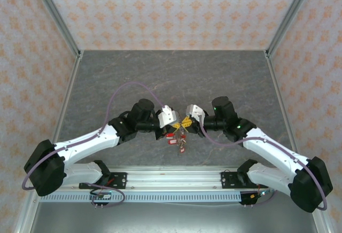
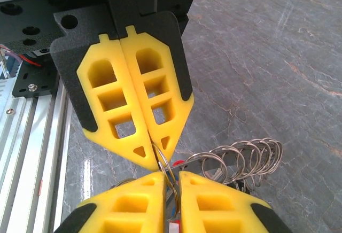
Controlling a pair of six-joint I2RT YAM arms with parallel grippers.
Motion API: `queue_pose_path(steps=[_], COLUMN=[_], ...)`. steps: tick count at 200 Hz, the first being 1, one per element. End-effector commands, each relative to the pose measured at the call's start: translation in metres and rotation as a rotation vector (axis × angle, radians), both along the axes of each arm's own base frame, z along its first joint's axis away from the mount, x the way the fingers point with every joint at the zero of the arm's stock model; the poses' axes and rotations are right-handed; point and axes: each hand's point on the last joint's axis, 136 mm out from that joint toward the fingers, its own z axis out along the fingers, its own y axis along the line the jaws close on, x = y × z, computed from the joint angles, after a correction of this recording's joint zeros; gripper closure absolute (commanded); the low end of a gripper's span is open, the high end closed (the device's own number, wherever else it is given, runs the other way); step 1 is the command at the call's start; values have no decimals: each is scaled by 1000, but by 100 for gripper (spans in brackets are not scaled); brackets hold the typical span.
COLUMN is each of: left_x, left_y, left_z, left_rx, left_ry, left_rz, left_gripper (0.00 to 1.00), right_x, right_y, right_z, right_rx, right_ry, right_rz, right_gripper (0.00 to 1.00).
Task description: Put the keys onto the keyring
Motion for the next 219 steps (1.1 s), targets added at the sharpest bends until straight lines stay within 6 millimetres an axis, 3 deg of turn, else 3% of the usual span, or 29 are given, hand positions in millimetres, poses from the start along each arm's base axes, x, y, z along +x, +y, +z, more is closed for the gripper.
queue_pose_path(steps=[1, 30, 49, 89, 175, 219], left_x=[-4, -3, -4, -5, -8, -9], left_y=[-6, -7, -8, -10, -10, -8], left_z=[22, 24, 24, 24, 28, 28], left_rx=[-55, -58, -59, -57, -78, -75], left_ry=[-50, -53, -51, -41, -54, -55], left_rz=[-35, -36, -42, -54, -70, -67], left_gripper=[100, 100, 100, 100, 100, 100], right_x=[3, 2, 3, 3, 4, 6], right_y=[6, 5, 5, 5, 6, 7], right_z=[15, 12, 9, 4, 0, 3], right_rx=[36, 29, 24, 20, 34, 85], right_ry=[-57, -54, -57, -55, -37, 1], right_rz=[32, 33, 28, 28, 18, 13], right_gripper=[90, 89, 84, 87, 84, 76])
